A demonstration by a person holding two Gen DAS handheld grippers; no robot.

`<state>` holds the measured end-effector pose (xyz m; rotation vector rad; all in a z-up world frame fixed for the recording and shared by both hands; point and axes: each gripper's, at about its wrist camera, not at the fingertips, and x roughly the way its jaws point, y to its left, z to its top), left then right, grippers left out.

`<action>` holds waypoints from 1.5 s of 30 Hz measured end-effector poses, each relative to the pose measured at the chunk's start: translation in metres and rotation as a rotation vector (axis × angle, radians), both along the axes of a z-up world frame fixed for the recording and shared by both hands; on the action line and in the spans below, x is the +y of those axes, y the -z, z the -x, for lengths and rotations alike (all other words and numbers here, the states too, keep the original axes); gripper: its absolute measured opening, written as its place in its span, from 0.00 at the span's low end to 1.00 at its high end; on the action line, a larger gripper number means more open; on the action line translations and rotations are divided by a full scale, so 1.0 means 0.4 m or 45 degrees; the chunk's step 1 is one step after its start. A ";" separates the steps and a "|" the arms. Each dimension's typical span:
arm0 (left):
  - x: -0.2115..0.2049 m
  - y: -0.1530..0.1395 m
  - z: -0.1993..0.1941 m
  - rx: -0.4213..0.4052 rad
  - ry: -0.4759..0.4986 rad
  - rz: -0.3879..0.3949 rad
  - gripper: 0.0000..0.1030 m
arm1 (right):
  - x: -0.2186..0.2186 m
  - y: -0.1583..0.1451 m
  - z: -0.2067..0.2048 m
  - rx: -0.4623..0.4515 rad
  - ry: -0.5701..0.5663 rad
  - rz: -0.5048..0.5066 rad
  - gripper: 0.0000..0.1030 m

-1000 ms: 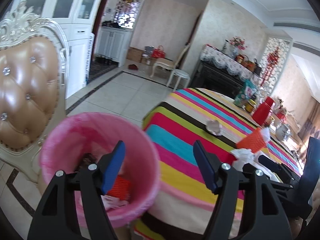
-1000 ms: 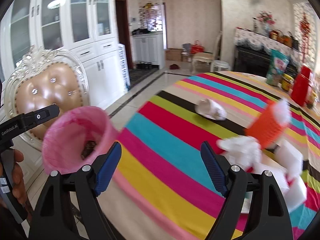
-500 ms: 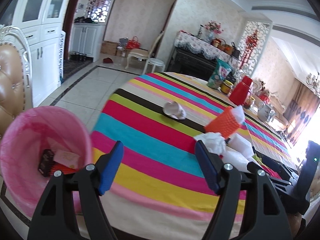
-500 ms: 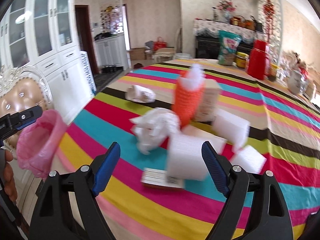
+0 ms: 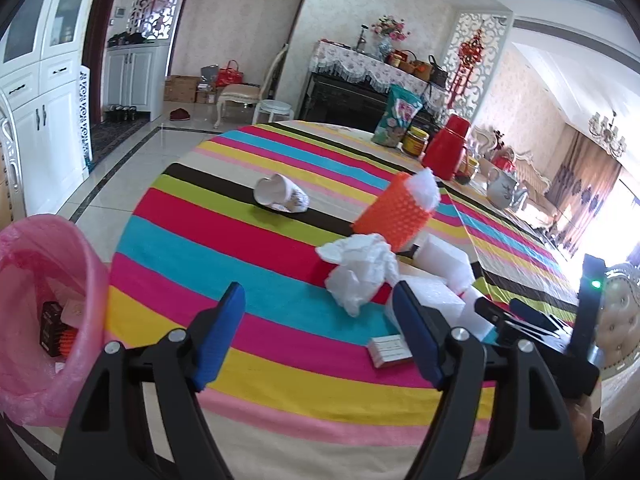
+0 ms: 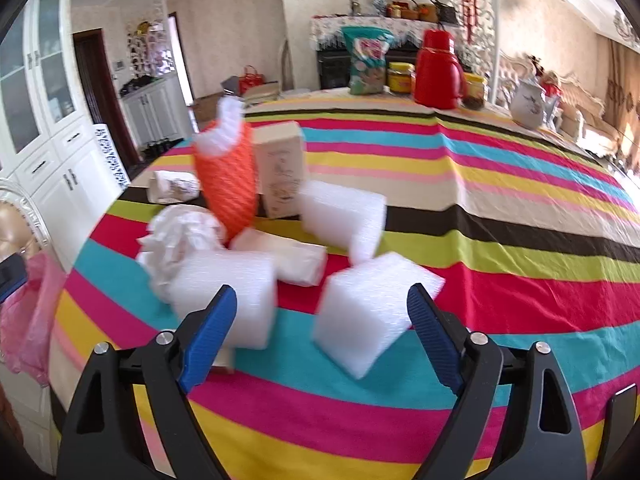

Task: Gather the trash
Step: 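Return both tools to the table toward the white foam blocks, then grasp a white foam block with the left tool while the right tool grasps another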

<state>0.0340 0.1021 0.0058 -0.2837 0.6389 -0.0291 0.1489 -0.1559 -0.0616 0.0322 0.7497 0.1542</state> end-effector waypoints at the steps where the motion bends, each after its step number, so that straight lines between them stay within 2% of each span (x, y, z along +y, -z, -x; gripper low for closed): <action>1: -0.008 0.002 -0.003 0.001 0.008 -0.003 0.73 | -0.007 0.010 -0.011 0.015 0.018 -0.001 0.82; 8: -0.055 0.018 -0.031 0.022 0.065 -0.012 0.75 | -0.035 0.053 -0.054 0.079 0.108 0.015 0.82; 26: -0.164 0.061 -0.085 0.071 0.194 -0.017 0.79 | -0.049 0.096 -0.100 0.156 0.135 0.018 0.82; 30: -0.178 0.069 -0.097 0.079 0.209 -0.021 0.79 | -0.049 0.094 -0.101 0.162 0.103 0.006 0.72; 37: -0.207 0.086 -0.120 0.101 0.236 -0.024 0.79 | -0.067 0.087 -0.095 0.159 0.075 -0.013 0.65; 43: -0.248 0.106 -0.153 0.128 0.269 -0.036 0.80 | -0.102 0.063 -0.081 0.131 0.087 -0.031 0.64; 45: -0.265 0.112 -0.167 0.135 0.277 -0.045 0.83 | -0.117 0.048 -0.075 0.110 0.101 -0.024 0.64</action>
